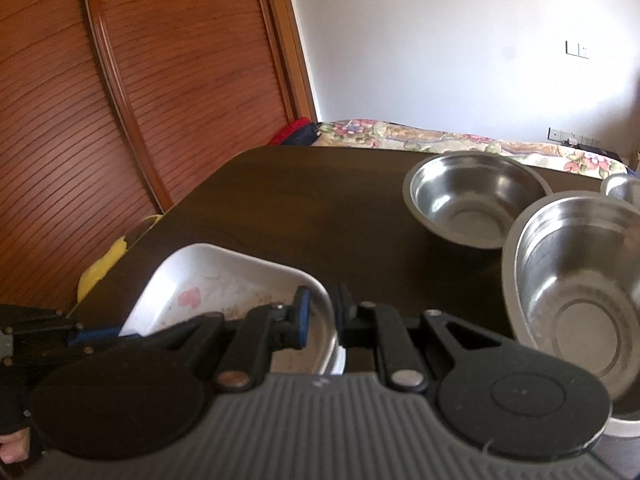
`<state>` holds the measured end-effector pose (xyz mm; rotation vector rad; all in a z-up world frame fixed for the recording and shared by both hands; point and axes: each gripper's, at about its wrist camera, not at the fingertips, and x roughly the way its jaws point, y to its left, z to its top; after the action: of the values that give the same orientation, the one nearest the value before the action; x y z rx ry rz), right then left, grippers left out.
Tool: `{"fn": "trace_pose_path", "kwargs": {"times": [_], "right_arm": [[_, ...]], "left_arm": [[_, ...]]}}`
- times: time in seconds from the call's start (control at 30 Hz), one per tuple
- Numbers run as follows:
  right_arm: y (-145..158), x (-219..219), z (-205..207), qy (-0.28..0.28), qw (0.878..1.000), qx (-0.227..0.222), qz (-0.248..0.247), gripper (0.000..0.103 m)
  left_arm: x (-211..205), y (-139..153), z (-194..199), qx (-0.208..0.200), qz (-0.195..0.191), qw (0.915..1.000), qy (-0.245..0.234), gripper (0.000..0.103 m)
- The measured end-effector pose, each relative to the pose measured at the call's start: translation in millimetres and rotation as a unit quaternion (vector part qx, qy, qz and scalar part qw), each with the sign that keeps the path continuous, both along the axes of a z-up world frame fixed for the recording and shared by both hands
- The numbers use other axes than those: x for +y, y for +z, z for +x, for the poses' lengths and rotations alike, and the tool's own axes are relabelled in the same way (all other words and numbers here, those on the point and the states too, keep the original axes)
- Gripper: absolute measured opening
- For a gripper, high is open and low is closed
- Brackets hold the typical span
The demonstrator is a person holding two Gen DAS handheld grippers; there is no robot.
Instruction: Organize plates and bowls
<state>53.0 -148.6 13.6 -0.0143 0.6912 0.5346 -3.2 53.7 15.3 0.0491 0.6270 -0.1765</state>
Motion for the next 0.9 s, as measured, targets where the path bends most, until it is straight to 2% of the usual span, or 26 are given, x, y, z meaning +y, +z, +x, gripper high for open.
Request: {"fn": "trace_pose_path", "kwargs": {"times": [0.3,0.57,0.63,0.8,0.9], "right_arm": [[-6.0,0.9,-3.1,-0.002,1.000,-0.004,0.000,0.015],[-4.7,-2.4,-14.3,-0.010,0.999,-0.036,0.007,0.018],[-1.3,-4.1,-19.6,-0.010,0.999,-0.052,0.006,0.029],[8.7,-12.8,-30.7,-0.008,0.997,-0.082,0.009,0.032],[14.3,-25.6,-42.4,-0.016,0.994,-0.104,0.022,0.036]], "left_arm": [[-3.3,-6.0,6.1,-0.008,0.012,0.9999,0.002,0.019],[0.9,-4.8,9.8,-0.017,0.016,0.9997,0.004,0.019],[3.0,-2.7,8.2,-0.023,0.012,0.9996,0.008,0.024],[6.5,6.9,0.2,-0.051,-0.010,0.9986,0.013,0.065],[4.8,12.0,-5.7,-0.069,-0.021,0.9973,0.011,0.078]]}}
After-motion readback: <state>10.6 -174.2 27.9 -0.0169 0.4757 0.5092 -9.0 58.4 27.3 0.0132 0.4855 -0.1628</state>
